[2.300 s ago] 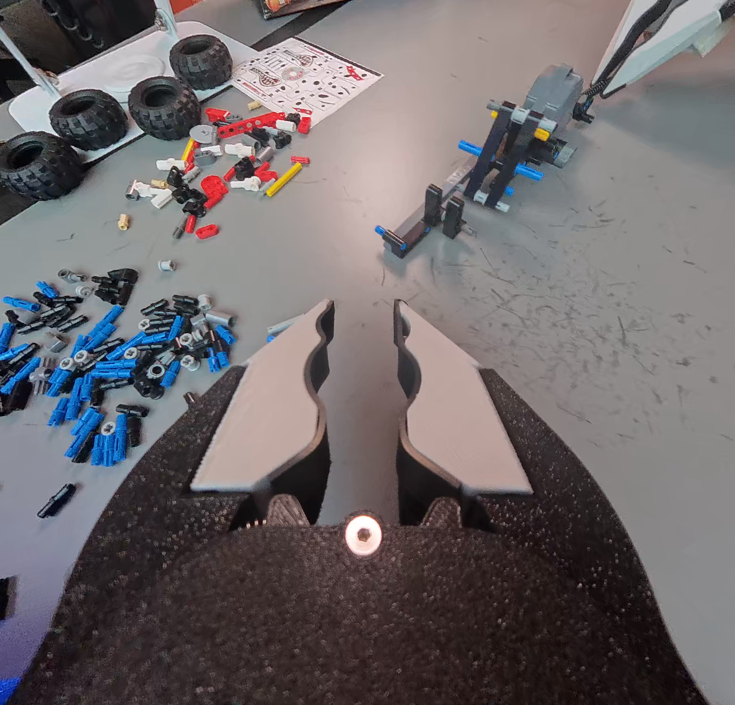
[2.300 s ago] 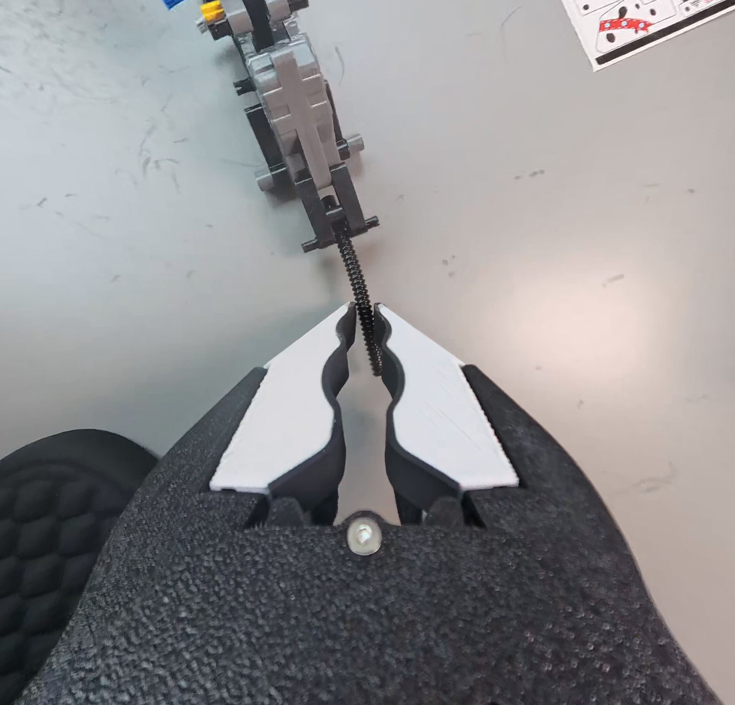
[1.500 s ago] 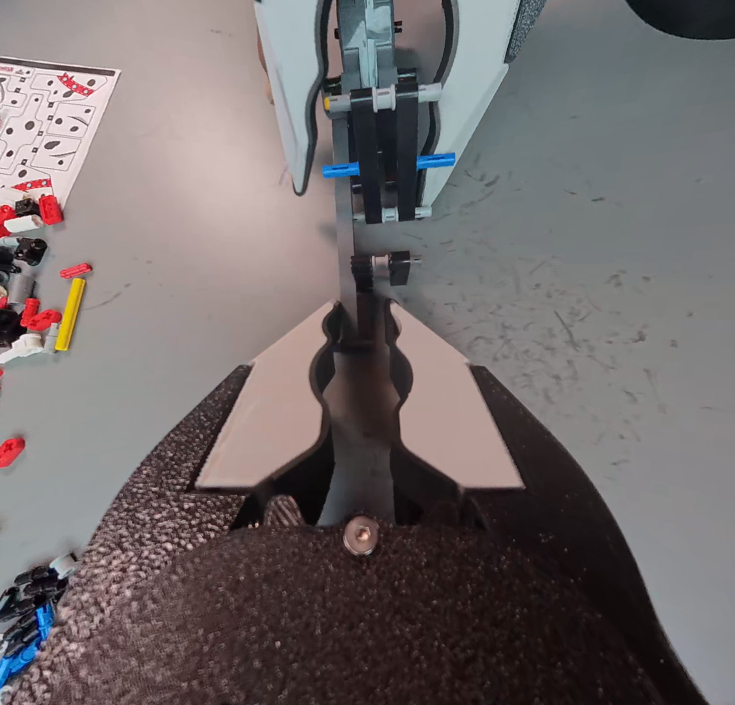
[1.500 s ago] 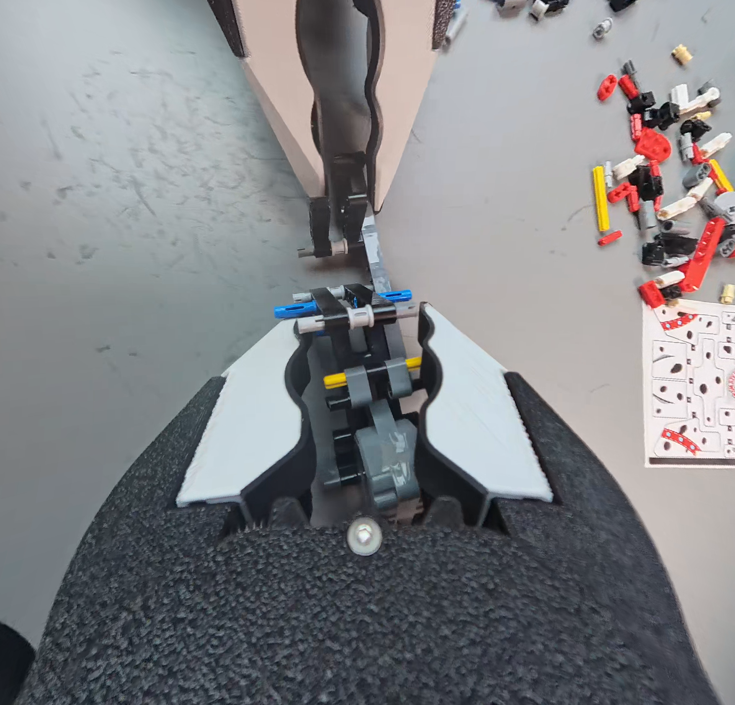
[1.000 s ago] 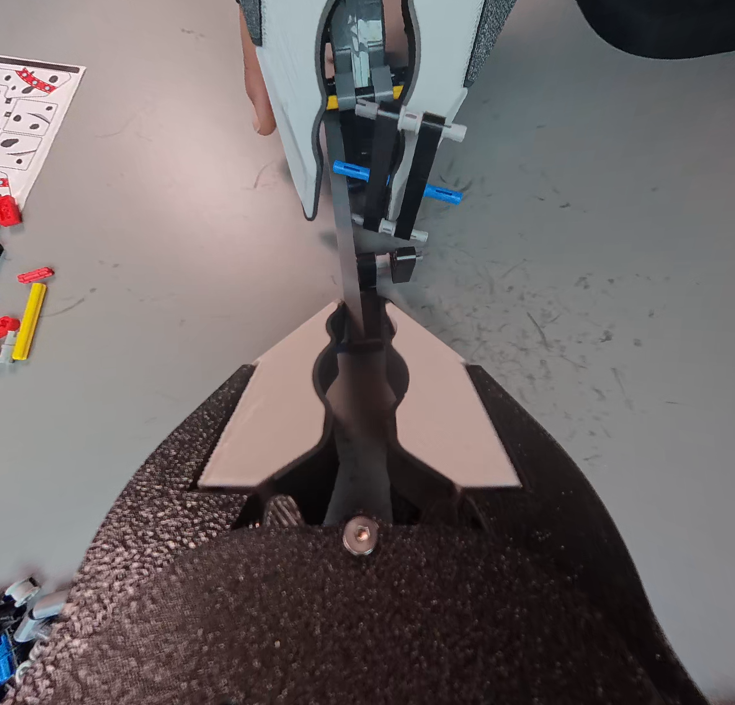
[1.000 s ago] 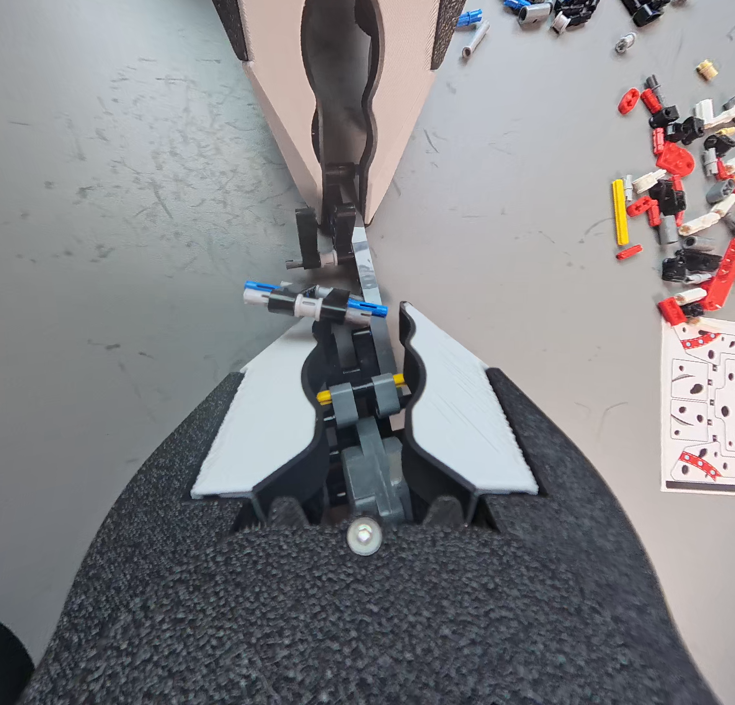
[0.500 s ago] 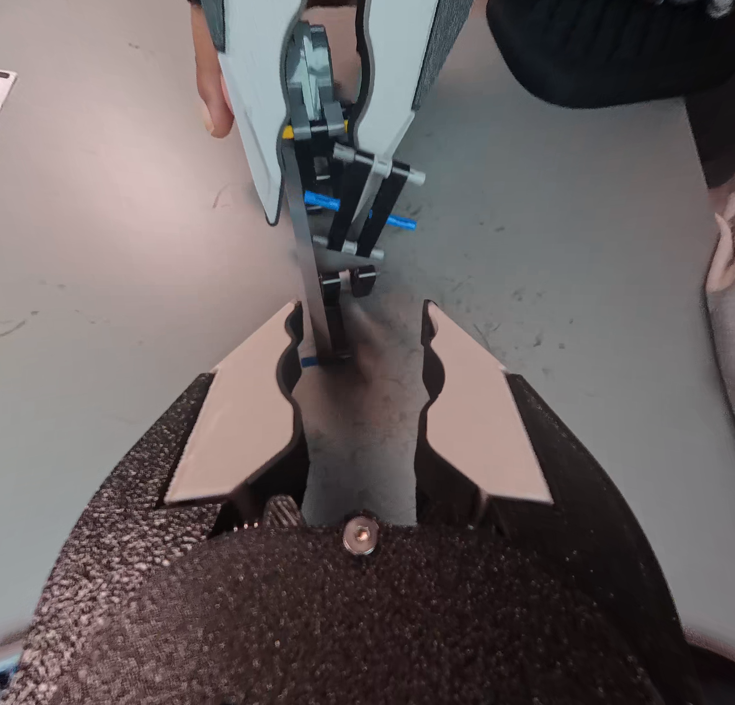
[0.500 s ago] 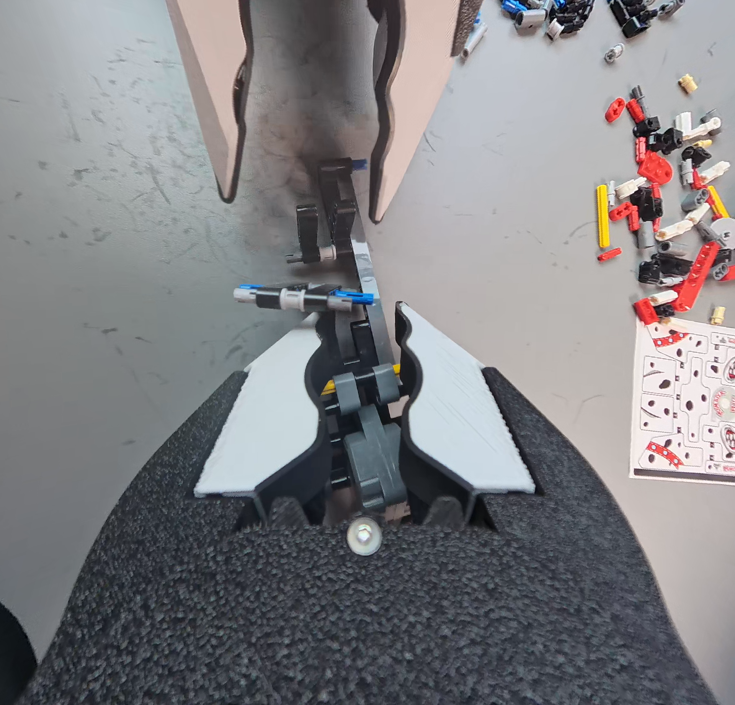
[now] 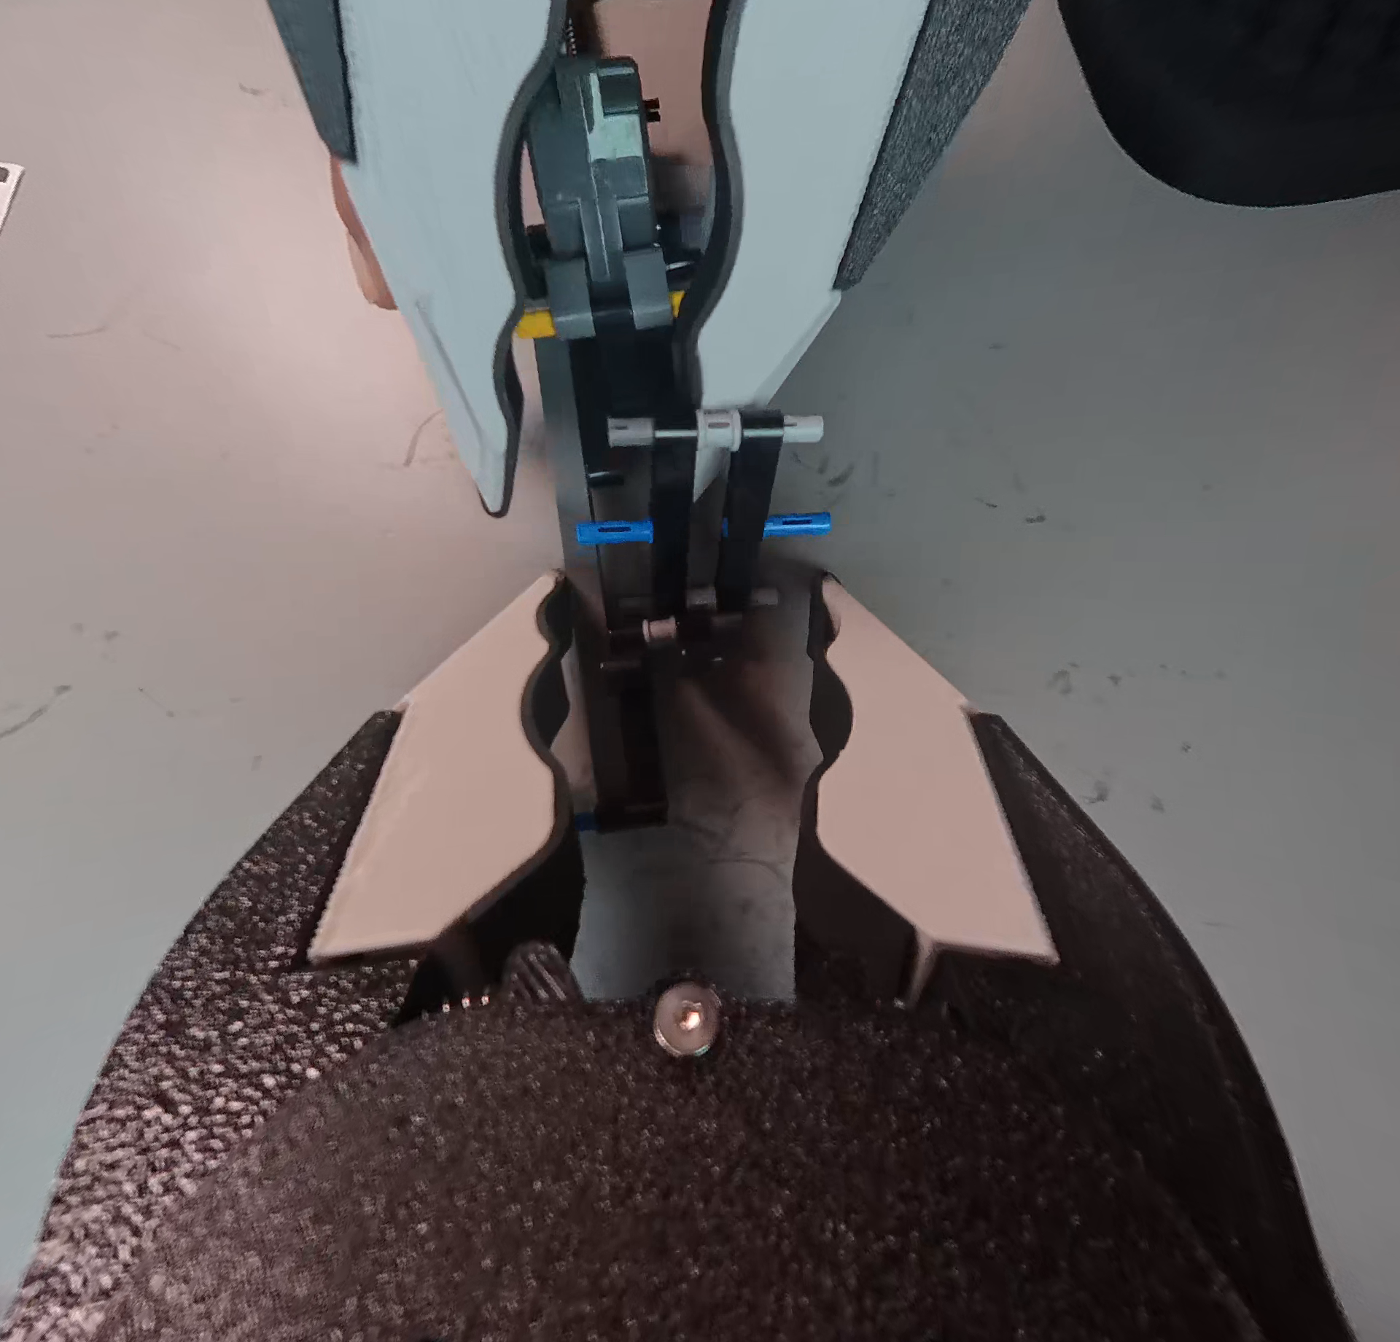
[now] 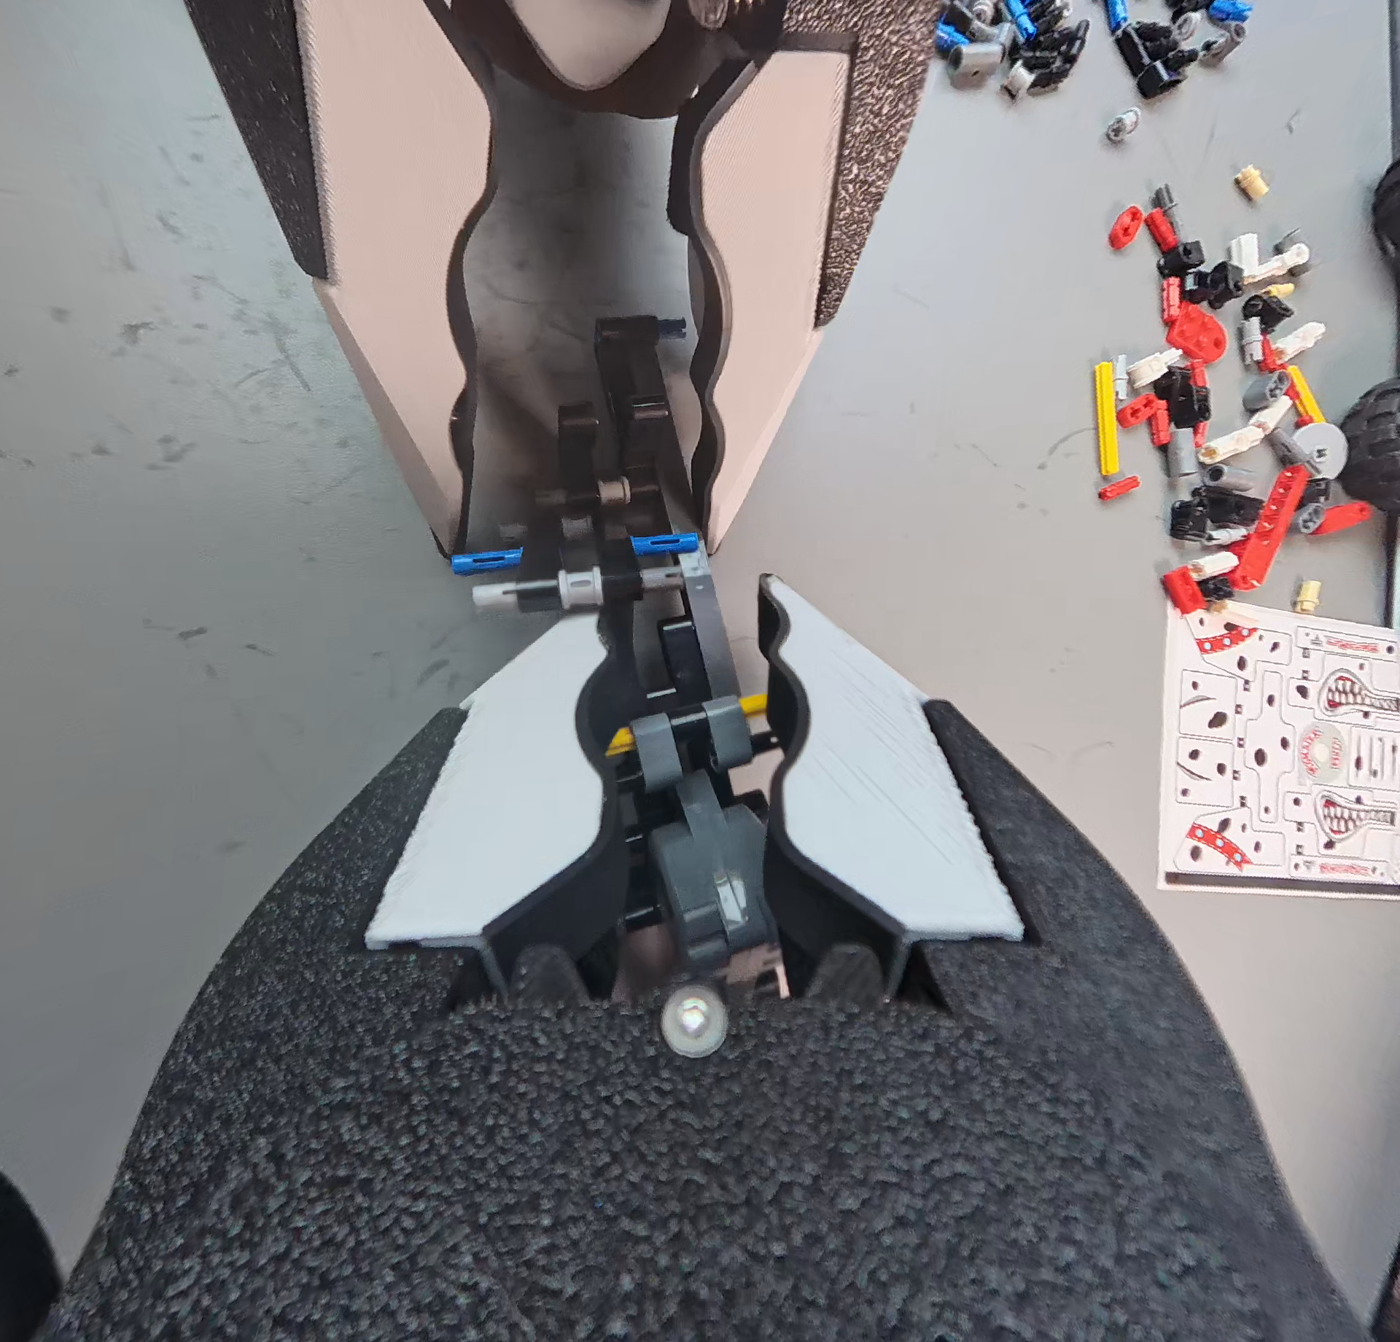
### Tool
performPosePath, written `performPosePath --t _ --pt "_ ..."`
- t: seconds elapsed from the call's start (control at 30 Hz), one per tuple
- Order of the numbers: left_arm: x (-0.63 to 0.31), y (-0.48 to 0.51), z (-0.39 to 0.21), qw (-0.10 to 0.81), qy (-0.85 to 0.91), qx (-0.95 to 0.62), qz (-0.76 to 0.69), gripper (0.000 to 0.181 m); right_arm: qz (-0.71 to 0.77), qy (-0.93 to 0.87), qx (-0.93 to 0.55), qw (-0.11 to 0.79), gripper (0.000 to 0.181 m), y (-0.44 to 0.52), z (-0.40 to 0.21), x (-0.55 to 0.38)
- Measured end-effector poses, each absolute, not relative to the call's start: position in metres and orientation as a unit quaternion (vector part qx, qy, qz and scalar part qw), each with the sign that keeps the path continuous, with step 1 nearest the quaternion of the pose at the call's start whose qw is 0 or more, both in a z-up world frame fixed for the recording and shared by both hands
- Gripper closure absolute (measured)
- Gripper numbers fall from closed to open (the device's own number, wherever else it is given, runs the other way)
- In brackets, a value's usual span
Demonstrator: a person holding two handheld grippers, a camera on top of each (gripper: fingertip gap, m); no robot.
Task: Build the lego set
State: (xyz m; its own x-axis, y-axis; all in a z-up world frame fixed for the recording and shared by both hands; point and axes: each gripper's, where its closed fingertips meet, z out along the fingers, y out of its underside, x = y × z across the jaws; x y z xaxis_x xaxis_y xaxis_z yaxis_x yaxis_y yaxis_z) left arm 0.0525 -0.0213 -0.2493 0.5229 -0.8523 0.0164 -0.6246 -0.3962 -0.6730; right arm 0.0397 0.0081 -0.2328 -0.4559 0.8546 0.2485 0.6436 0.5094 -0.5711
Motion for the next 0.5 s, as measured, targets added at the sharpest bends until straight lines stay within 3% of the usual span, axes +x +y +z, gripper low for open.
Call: performPosePath --t 0.2,0.3,0.5 --pt "0.051 -0.022 -0.249 0.322 0.429 -0.825 -0.177 0.121 0.193 -0.805 -0.471 0.304 0.148 0.017 -0.207 0.05" --pt "0.048 -0.019 -0.249 0.333 0.406 -0.833 -0.174 0.133 0.18 -0.784 -0.497 0.326 0.147 0.021 -0.198 0.063" --pt "0.047 -0.02 -0.249 0.335 0.39 -0.842 -0.164 0.134 0.203 -0.708 -0.597 0.319 0.152 -0.005 -0.202 0.095"
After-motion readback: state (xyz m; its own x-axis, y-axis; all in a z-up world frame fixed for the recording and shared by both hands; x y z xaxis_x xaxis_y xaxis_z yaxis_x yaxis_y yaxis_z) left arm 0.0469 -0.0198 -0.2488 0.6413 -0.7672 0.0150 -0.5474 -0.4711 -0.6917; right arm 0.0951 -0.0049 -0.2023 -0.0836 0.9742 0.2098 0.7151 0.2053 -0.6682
